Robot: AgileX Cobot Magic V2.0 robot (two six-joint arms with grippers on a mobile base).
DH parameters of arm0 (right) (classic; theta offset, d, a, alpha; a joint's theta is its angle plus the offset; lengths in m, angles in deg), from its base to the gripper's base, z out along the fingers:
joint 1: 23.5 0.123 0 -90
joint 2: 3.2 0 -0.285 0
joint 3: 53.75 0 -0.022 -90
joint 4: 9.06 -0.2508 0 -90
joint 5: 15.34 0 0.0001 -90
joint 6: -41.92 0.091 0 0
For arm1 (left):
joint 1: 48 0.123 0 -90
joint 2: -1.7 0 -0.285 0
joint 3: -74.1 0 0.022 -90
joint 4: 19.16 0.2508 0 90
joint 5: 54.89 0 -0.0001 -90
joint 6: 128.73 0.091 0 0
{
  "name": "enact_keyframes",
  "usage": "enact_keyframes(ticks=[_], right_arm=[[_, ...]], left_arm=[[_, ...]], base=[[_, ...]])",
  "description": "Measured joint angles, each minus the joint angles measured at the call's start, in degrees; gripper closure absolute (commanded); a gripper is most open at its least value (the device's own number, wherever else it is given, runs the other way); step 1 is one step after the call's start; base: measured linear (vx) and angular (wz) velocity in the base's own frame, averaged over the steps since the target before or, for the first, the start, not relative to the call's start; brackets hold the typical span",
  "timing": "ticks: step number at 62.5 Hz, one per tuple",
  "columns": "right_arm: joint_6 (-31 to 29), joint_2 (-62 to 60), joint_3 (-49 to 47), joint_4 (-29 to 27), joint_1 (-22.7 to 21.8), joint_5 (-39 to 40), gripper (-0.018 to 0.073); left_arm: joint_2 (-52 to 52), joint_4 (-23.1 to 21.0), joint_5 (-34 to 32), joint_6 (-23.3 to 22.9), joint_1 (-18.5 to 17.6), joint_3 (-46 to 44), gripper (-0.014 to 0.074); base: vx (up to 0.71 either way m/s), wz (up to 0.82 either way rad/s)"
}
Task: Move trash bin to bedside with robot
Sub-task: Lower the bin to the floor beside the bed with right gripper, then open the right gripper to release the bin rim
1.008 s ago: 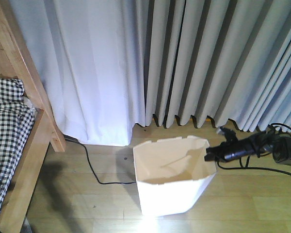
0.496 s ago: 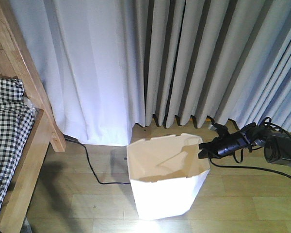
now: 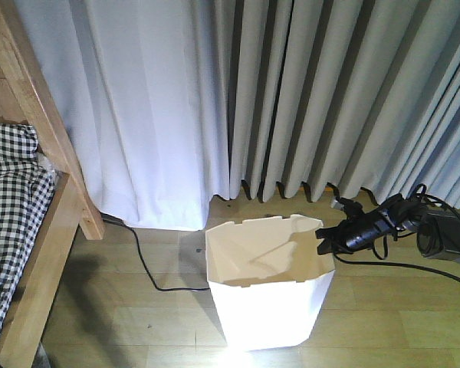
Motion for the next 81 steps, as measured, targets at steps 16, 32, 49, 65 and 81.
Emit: enact_keyframes(ticks=[16, 32, 49, 65, 81], right_arm=[[3.9, 0.0, -0.1, 1.7, -0.2, -0.5, 0.0368], [8.6, -0.4, -0.1, 4.7, -0.2, -3.1, 0.0165], [10.3, -0.8, -0.2, 9.2, -0.2, -1.7, 0.0054], [10.3, -0.8, -0.4, 11.7, -0.2, -1.6, 0.0058], [14.2, -0.8, -0.4, 18.0, -1.8, -1.5, 0.0058]], left_arm=[[0.0, 0.0, 0.0, 0.0, 0.0, 0.0, 0.0603], [0.0, 0.0, 0.0, 0.0, 0.0, 0.0, 0.0603], [0.0, 0.0, 0.0, 0.0, 0.0, 0.0, 0.0603], [0.0, 0.0, 0.0, 0.0, 0.0, 0.0, 0.0603], [0.0, 0.0, 0.0, 0.0, 0.0, 0.0, 0.0603]], base=[[0.00, 0.00], [0.00, 0.00], [0.00, 0.00], [0.00, 0.00], [0.00, 0.00]])
